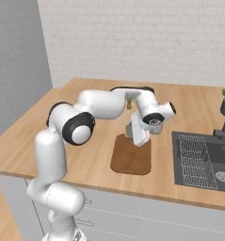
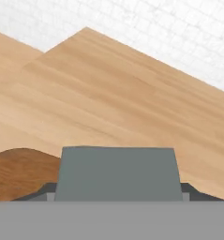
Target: Pick up the sponge from the counter and clean the cutting board by briefly scrubbing or pressing down on the cutting board. Once finished, release the sponge.
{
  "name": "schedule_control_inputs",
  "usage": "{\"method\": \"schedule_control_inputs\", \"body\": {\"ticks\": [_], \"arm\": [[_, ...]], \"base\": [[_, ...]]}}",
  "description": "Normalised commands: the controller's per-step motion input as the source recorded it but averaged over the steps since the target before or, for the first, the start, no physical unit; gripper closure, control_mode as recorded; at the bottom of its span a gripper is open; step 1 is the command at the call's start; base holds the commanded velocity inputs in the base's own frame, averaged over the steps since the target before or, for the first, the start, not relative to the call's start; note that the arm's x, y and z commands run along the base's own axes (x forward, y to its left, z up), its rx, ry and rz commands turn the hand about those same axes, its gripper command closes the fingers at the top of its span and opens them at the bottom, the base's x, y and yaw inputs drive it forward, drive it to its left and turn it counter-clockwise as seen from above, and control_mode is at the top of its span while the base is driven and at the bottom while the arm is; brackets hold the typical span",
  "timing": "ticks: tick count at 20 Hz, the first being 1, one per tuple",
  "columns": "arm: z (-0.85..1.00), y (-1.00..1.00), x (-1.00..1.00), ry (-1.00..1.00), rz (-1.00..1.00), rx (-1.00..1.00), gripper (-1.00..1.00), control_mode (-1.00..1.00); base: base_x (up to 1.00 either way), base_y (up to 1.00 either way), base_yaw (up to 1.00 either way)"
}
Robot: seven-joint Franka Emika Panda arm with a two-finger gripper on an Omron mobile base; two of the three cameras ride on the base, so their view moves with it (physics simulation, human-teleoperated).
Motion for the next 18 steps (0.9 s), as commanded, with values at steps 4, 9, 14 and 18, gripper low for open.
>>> {"method": "schedule_control_inputs", "body": {"ticks": [4,9,14,18], "arm": [[-0.92,-0.86,-0.11,-0.09,-0.26,0.03,1.00,-1.00],[-1.00,-0.45,-0.72,0.12,-0.21,0.00,1.00,-1.00],[-0.53,0.56,-0.02,0.26,0.01,0.00,1.00,-1.00],[0.00,1.00,0.10,0.11,0.08,0.00,1.00,-1.00]], "base": [[0.00,0.00,0.00],[0.00,0.00,0.00],[0.00,0.00,0.00],[0.00,0.00,0.00]]}}
